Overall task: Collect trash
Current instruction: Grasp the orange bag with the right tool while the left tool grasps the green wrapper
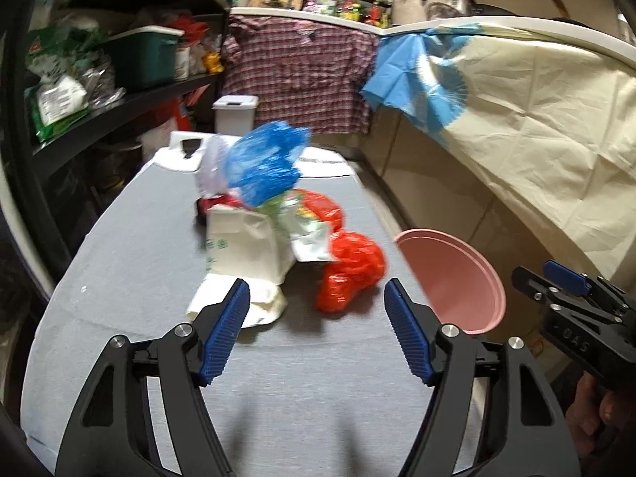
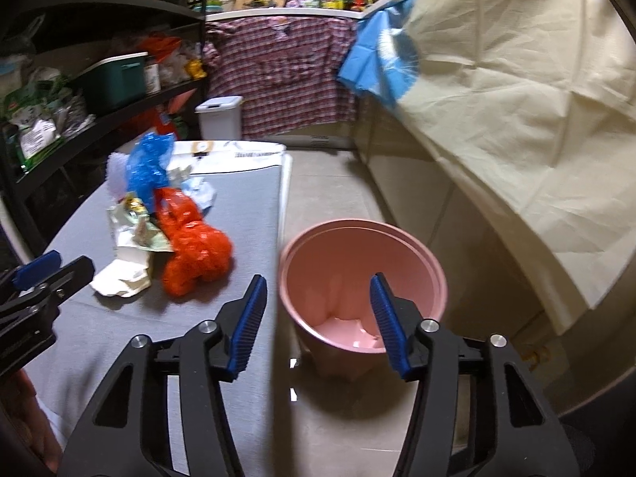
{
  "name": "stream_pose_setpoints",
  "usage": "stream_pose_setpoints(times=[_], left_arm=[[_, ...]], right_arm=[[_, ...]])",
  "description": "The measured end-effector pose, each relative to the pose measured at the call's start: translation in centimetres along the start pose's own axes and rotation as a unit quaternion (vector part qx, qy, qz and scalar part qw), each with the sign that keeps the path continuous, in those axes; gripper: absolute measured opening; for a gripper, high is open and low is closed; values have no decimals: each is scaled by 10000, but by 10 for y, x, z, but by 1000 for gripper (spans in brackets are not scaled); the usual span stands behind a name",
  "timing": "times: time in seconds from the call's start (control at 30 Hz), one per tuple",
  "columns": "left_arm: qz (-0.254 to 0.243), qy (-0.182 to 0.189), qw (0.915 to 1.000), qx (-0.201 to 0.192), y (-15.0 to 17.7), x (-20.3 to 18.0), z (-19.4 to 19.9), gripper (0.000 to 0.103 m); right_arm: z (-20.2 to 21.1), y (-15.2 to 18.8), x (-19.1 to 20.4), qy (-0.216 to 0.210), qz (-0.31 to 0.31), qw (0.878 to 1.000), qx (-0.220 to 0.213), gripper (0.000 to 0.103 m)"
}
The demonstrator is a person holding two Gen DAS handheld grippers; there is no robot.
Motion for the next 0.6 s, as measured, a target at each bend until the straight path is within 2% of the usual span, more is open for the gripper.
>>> stream_pose_setpoints(times=[0.23, 0.4, 0.5, 0.6], left_arm=[[315, -387, 9985, 216, 5, 34, -18, 66], [430, -457, 9974, 343, 5, 48, -34, 66], [490, -368, 9979, 231, -2, 51, -37, 66], [554, -94, 9984, -78, -18, 52, -37, 63]], right_arm=[[-29, -10, 25, -326, 111, 9993, 165, 54], [-60, -17, 43, -522, 140, 9978, 383, 54], [-78, -23, 50, -612, 156, 9969, 467, 56], [-93, -26, 53, -758, 138, 9957, 523, 58]])
Point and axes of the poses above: each gripper's, at about its wrist camera, not at the fingertips, and z roughly against the way its jaws point, x to its left, y to its underside, the point moved 1 cm from there along -z, roughly the way its jaws point, and after that the axes turned 12 degrees about -y, right-handed, at the moved point
